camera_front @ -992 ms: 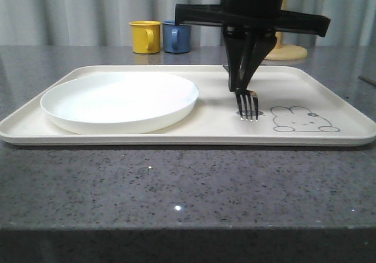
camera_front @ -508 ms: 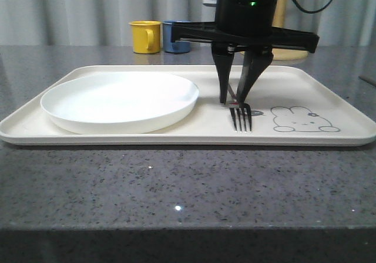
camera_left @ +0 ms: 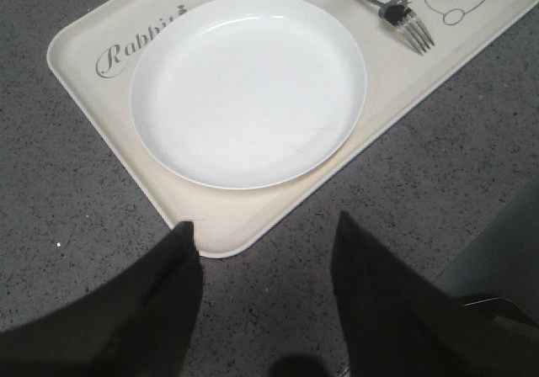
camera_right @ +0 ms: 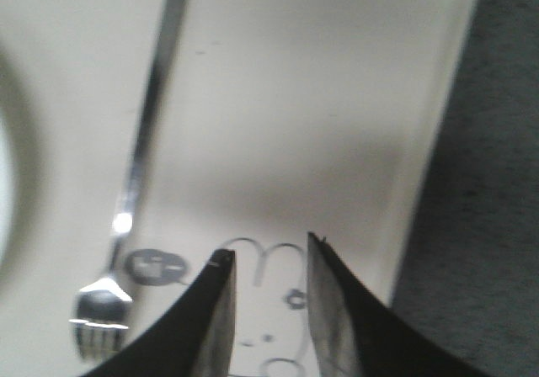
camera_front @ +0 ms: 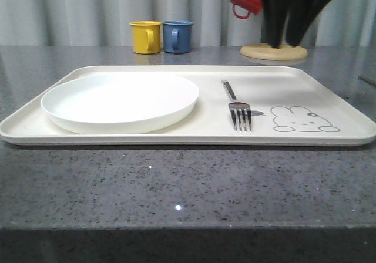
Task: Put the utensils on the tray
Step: 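Move the right gripper to the steel chopsticks and grasp them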
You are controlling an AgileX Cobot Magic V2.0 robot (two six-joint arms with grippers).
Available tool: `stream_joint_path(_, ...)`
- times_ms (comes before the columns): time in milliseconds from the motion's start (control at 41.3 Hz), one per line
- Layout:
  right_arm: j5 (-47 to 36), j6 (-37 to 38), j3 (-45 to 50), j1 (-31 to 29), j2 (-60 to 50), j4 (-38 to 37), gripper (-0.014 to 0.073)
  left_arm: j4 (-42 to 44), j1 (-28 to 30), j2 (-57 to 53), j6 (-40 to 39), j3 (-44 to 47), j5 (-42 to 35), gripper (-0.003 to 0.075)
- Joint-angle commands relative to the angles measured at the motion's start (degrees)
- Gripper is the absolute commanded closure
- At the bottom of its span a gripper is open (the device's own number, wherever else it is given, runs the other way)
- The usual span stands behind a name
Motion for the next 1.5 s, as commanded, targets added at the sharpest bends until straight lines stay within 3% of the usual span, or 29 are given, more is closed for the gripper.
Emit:
stream_joint_path(0, 4.18, -5.28, 1.28, -5.25, -4.64, -1.31, 0.0346, -0.31, -0.41, -0.27, -0.51, -1.4, -4.05, 0.0372)
stream_joint_path(290, 5.24, -14.87, 7.25, -19.65, -5.16, 0.01, 0.0346, -0.31, -0.41, -0.27, -0.51, -1.4, -4.05, 0.0372)
stream_joint_path(508, 5.71, -18.79, 7.73, -25.69, -3.16, 3.6, 0.0346, -0.31, -0.41, -0.27, -0.51, -1.4, -4.05, 0.0372)
stream_joint_path(1476, 4.84, -20.67, 7.73, -26.18, 2.86, 4.24, 0.0347, -0.31, -0.41, -0.27, -0.51, -1.4, -4.05, 0.0372)
